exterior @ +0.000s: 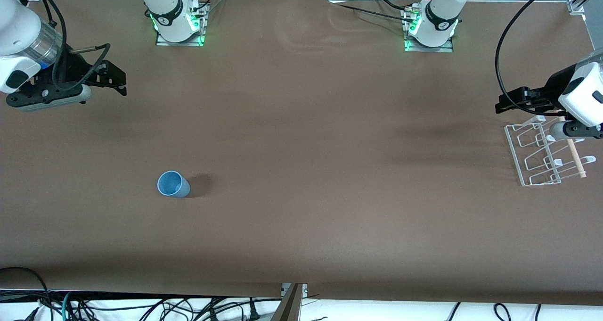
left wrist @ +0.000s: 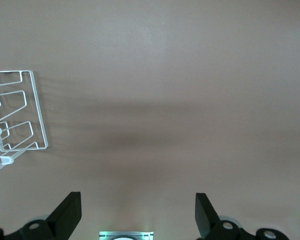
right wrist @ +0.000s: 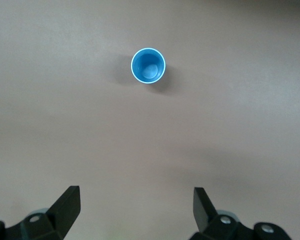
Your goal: Transfer cup to left arm and place on rack
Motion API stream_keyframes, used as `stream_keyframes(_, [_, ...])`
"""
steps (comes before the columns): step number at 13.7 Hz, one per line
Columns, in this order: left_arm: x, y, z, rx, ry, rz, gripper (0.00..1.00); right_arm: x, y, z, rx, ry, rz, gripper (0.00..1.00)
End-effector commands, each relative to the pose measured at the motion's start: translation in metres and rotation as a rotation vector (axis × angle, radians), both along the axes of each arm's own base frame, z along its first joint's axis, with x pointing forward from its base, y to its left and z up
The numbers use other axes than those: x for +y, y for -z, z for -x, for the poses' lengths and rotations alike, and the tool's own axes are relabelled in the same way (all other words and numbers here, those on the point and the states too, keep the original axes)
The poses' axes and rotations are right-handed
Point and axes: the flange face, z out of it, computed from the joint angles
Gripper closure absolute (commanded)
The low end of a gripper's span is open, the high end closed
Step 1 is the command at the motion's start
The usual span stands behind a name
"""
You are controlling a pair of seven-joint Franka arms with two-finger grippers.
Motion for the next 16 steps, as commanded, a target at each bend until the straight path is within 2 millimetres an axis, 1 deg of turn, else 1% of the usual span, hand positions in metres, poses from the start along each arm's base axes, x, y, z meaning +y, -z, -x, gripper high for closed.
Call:
stream_keyframes(1, [0.0,-0.0067,-0.0026,-0.003,-0.01,-0.018,0.0,0.0007,-0.002,-0.0013,0.0,0.01,0.003,0.0])
stream_keyframes(6, [0.0,-0.0067,-0.0027,-0.002,-0.011,-0.018,0.0,-0.0002,-0.0048,-0.0022,-0.006,-0.002,0.003,0.0])
stream_keyframes(16, [0.0,-0.0075,-0.0029,-0.006,-0.01,-0.018,0.0,0.0011,-0.0008,0.0006,0.004,-0.005,0.005,0.0])
